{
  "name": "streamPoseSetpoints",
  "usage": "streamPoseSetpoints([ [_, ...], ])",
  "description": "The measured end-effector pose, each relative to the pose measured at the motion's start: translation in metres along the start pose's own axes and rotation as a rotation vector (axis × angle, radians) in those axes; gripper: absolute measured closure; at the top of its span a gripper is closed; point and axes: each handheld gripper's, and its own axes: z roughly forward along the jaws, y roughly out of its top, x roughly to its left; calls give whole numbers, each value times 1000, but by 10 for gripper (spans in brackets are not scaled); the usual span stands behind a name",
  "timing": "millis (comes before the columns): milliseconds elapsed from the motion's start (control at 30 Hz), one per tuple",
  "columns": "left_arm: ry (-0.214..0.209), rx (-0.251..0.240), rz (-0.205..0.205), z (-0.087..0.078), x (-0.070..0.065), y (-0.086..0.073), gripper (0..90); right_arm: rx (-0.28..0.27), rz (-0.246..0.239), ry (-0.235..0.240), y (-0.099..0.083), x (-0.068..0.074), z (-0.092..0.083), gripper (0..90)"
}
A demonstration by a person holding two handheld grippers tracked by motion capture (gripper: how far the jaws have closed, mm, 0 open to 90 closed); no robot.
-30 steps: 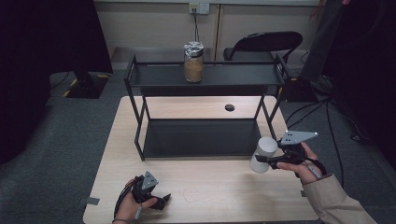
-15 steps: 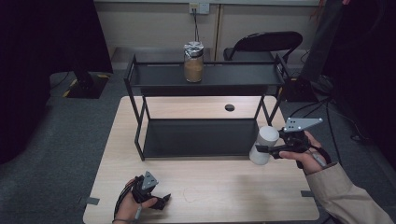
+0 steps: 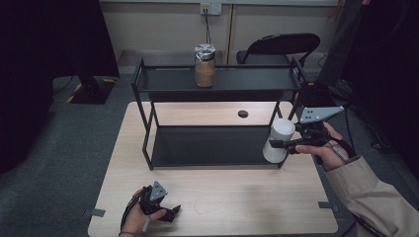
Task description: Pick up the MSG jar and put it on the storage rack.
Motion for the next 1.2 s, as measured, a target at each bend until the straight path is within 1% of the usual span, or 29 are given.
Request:
streamPoseSetpoints([
  [133,0,-1,-2,0,0,0,0,2,9,5,11,-3,-1,352],
  [267,0,-1,0,0,0,0,0,3,-5,-2,23,-3,-1,352],
  [500,0,-1,0,0,0,0,0,-9,-18,3,44,-3,-2,352],
  [600,0,0,0,0,0,0,0,-4,-23,5,55,-1,-2,352],
  [667,0,0,0,0,0,0,0,-8,-26,8,60,-1,-1,352],
  [700,0,0,0,0,0,0,0,-2,-29,11,66,-1,0,352],
  [833,0,1,1,0,0,0,0,-3,-44,7,79,0,1,352],
  [967,0,1,1,0,0,0,0,-15,-34,14,90,-2,1,352],
  [1100,0,0,1,0,0,0,0,-18,-34,3,103,-2,0,352],
  [1200,0,0,0,0,0,0,0,-19,-25,-2,112,-2,0,352],
])
